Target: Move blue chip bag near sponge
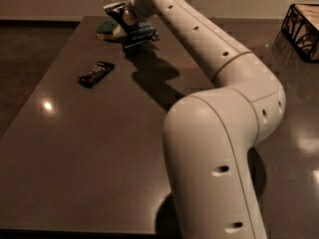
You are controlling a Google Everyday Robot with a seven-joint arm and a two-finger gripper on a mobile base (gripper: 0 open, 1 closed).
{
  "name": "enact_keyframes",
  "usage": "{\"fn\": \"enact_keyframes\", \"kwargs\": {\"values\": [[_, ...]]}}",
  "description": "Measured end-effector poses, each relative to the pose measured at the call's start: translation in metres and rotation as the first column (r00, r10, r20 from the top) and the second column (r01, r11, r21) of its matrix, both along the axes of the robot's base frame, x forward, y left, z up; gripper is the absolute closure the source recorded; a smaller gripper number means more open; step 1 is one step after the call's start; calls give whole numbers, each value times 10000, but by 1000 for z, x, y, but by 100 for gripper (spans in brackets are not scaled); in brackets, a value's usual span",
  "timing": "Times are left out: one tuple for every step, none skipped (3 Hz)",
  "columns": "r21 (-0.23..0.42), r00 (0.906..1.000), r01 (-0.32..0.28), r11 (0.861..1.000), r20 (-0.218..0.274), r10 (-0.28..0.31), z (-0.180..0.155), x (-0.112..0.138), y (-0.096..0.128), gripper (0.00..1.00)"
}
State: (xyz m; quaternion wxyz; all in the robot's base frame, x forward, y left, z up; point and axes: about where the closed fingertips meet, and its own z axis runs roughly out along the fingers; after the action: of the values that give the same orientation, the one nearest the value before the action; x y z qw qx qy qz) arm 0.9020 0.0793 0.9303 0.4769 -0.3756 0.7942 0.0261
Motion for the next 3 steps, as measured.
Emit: {"fn": "enact_keyframes", "kwargs": {"values": [[-16,10000,-20,10000,-4,20,-2,2,2,61],[-29,10000,-41,10000,-45,41,-6,2,3,38],[-43,9999,-62,10000,-83,62,-9,2,5,14]]}}
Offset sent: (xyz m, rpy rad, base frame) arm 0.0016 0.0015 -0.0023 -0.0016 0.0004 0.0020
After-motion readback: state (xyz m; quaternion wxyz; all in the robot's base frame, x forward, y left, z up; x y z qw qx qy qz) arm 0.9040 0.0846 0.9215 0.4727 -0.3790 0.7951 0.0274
